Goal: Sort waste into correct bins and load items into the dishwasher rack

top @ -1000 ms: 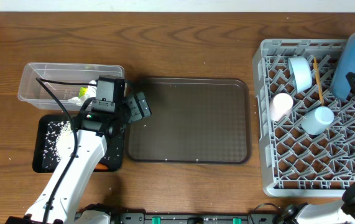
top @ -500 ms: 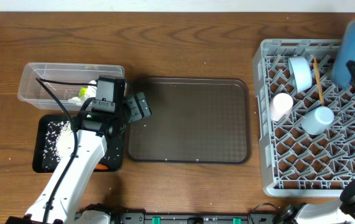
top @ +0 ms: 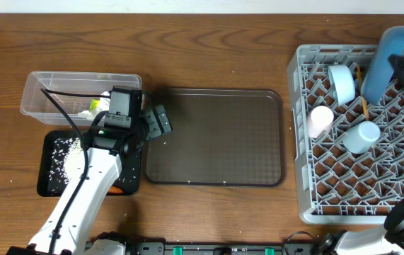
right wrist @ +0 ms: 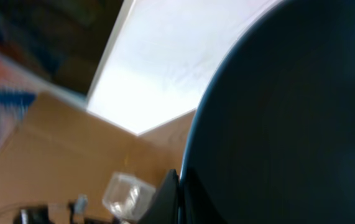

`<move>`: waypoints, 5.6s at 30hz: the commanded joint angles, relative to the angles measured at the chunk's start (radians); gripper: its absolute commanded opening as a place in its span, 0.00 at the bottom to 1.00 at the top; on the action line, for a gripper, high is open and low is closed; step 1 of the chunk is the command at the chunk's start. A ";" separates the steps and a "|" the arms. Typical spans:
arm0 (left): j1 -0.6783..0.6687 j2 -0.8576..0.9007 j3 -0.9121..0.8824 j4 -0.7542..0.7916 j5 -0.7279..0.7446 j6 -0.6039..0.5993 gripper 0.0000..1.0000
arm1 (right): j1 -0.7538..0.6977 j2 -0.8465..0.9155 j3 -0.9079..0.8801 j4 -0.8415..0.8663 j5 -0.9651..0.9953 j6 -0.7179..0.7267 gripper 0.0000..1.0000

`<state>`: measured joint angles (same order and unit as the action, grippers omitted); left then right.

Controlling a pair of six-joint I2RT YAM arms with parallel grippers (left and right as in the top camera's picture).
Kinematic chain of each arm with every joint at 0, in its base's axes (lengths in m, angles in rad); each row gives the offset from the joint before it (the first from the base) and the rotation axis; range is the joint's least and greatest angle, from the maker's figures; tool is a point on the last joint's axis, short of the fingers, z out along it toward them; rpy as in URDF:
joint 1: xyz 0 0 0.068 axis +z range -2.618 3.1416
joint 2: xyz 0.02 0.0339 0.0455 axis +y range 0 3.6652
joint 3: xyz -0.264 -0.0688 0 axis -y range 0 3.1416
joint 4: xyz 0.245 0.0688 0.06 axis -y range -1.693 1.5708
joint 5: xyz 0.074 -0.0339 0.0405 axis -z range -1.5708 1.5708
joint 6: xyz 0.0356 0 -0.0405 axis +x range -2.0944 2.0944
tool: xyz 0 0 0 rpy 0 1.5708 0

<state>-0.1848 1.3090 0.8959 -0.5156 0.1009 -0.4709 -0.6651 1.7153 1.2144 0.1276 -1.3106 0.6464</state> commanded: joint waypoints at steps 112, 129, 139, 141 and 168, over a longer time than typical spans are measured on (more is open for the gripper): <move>0.003 0.004 -0.002 0.001 -0.012 0.003 0.98 | 0.923 -0.004 -0.164 0.095 0.670 -0.116 0.99; 0.003 0.004 -0.002 0.001 -0.012 0.003 0.98 | 1.052 -0.158 0.304 -0.872 1.338 -0.558 0.99; 0.003 0.004 -0.002 0.001 -0.013 0.003 0.98 | 1.052 -0.391 0.304 -1.041 1.516 -0.558 0.99; 0.003 0.004 -0.002 0.001 -0.012 0.003 0.98 | 1.052 -0.410 0.304 -1.041 1.516 -0.558 0.99; 0.003 0.004 -0.002 0.001 -0.012 0.003 0.98 | 1.052 -0.415 0.303 -1.045 1.516 -0.558 0.99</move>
<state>-0.1848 1.3090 0.8959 -0.5156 0.1009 -0.4709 0.3874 1.3022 1.5032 -0.9165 0.1921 0.1013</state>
